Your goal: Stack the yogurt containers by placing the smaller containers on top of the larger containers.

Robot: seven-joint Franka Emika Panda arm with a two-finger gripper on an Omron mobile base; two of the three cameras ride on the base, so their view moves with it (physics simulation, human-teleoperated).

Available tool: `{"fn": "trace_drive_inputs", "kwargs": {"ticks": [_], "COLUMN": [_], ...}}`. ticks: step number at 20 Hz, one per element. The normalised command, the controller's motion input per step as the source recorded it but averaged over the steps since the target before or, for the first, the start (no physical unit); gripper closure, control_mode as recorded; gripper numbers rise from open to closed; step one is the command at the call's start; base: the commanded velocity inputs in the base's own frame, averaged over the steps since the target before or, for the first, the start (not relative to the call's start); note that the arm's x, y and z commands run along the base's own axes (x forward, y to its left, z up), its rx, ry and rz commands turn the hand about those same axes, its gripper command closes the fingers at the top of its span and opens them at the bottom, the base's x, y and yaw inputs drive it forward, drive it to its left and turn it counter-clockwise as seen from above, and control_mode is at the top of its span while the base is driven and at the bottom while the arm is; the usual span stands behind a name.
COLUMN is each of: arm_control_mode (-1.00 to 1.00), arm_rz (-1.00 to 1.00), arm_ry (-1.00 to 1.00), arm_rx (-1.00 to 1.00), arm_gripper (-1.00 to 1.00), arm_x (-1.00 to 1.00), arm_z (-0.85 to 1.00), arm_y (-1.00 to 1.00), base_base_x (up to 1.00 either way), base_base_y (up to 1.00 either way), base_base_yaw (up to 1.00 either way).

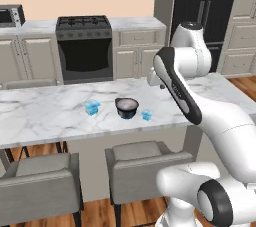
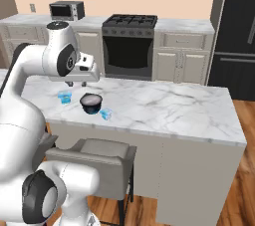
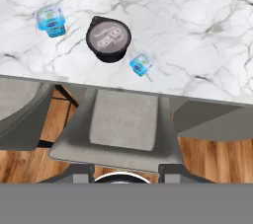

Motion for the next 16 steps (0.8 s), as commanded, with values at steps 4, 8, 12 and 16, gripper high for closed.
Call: {"fn": "trace_drive_inputs", "kwargs": {"ticks": [4, 8, 12, 16], "arm_control_mode": [-1.00, -1.00, -1.00, -1.00], "arm_rz": [0.00, 0.00, 0.03, 0.06], "arm_ry": [0.00, 0.00, 0.00, -0.07], "arm_rx": [-0.01, -0.09, -0.12, -0.10], "arm_gripper": [-1.00, -1.00, -1.00, -1.00], "arm_x": [-0.16, -0.25, -0.21, -0.18], "arm_z": [-0.02, -0.09, -0.05, -0.09], "arm_y": [0.03, 0.38, 0.57, 0.59], "base_base_x": [0.00, 0.00, 0.00, 0.00], "base_base_y": [0.00, 0.00, 0.00, 0.00], "base_base_yaw": [0.00, 0.00, 0.00, 0.00]}}
